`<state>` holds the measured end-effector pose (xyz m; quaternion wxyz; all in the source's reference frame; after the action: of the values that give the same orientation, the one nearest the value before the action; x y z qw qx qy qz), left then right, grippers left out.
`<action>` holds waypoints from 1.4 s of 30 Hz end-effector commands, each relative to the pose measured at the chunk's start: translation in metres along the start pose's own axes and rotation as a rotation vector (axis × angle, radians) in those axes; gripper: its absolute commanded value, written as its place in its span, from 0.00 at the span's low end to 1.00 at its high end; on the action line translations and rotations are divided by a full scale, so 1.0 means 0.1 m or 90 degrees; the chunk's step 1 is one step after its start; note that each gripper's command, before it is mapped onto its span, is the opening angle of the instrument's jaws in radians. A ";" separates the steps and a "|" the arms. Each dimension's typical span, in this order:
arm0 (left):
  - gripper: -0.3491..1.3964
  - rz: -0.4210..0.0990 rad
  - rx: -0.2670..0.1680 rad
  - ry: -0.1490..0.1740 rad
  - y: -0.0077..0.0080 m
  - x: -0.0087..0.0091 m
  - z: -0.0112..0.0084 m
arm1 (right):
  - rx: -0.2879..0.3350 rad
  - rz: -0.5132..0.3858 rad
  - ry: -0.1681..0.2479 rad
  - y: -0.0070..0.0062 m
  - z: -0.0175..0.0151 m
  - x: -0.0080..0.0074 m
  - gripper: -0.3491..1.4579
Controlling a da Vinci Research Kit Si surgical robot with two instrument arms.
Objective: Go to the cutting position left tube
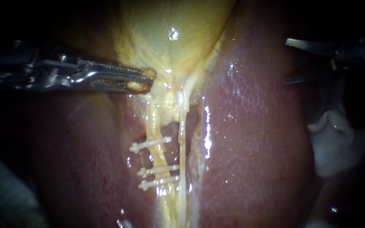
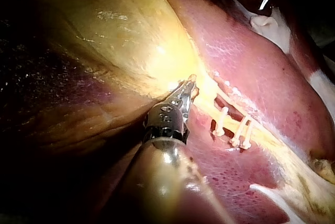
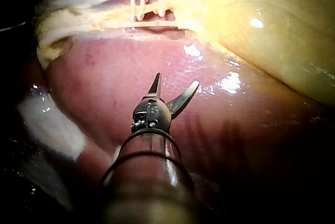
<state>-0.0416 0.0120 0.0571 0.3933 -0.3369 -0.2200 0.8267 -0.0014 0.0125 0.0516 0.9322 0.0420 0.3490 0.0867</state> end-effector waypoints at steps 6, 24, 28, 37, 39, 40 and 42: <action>0.00 -0.002 -0.003 -0.001 -0.002 0.003 -0.021 | 0.000 0.000 0.000 0.000 0.000 0.000 0.98; 0.00 -0.009 0.034 0.018 -0.015 0.018 -0.094 | 0.007 0.000 0.006 -0.001 0.001 0.002 0.98; 0.00 -0.009 0.034 0.018 -0.014 0.018 -0.094 | 0.013 0.000 0.013 -0.002 0.003 0.003 0.98; 0.00 -0.010 0.035 0.018 -0.013 0.018 -0.094 | 0.041 0.006 0.040 -0.014 0.017 0.014 0.98; 0.00 -0.010 0.035 0.018 -0.013 0.018 -0.094 | 0.047 0.014 0.047 -0.020 0.024 0.017 0.98; 0.00 -0.010 0.035 0.018 -0.013 0.018 -0.094 | 0.051 0.016 0.050 -0.022 0.027 0.018 0.99; 0.00 -0.010 0.035 0.018 -0.013 0.018 -0.094 | 0.061 0.027 0.060 -0.028 0.034 0.021 0.99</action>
<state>-0.0349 0.0151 0.0508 0.4117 -0.3362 -0.1943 0.8244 0.0032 0.0099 0.0526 0.9066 0.0949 0.4004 0.0936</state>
